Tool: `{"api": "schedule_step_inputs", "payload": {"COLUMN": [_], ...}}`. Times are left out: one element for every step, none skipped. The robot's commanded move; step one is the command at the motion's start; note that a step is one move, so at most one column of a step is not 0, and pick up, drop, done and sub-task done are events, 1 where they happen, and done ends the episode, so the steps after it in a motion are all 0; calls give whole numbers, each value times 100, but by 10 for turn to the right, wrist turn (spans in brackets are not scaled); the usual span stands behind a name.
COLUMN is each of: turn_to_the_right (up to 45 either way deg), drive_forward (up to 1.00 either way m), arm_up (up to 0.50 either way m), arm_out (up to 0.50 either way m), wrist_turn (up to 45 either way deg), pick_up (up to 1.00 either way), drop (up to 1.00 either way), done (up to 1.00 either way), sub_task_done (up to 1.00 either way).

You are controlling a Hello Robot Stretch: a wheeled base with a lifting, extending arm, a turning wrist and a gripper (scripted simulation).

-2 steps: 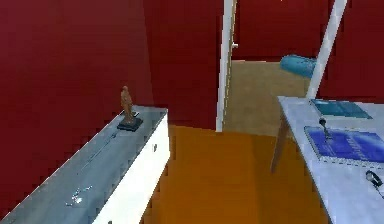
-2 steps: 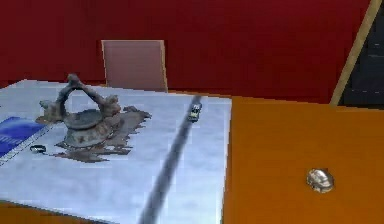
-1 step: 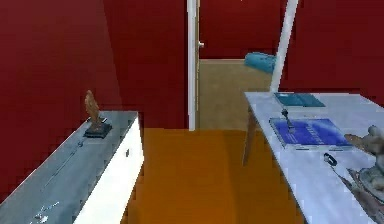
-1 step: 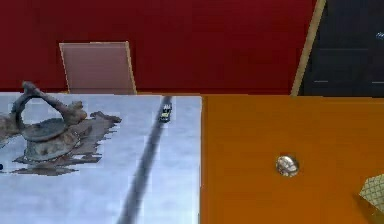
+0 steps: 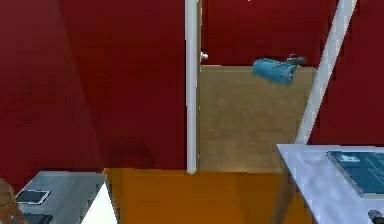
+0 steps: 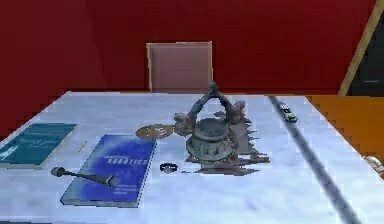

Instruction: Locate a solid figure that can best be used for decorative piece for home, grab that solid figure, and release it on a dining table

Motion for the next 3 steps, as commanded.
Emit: {"api": "schedule_step_inputs", "payload": {"turn_to_the_right": [-450, -450, -450], "drive_forward": [0, 0, 0], "arm_up": [0, 0, 0], "arm_out": [0, 0, 0], "wrist_turn": [0, 0, 0], "pick_up": [0, 0, 0], "drop": [0, 0, 0], "done": [0, 0, 0], "sub_task_done": [0, 0, 0]}}
